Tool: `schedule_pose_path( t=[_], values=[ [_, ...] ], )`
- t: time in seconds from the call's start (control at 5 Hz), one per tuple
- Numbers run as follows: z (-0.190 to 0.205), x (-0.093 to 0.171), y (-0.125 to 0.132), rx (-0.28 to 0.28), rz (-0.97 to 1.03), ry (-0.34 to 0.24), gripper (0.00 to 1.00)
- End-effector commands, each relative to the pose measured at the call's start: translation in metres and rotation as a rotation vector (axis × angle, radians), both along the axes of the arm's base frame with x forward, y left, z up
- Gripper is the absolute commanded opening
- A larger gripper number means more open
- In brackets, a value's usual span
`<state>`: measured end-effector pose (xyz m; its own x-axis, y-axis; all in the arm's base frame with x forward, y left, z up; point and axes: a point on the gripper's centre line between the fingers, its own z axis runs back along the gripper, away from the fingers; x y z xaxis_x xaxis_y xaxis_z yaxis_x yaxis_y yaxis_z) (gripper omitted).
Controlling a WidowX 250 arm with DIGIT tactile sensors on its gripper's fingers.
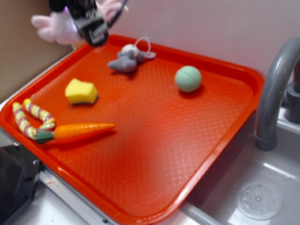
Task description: Grab the pink bunny.
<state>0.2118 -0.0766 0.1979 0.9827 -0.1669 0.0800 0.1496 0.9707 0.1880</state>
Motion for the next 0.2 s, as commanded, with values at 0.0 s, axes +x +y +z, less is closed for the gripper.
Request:
schedule_pose_path(
  t=[0.0],
  values=[
    [0.0076,-0.0342,-0.0361,-0.103,0.290,-0.099,0.00]
  ],
)
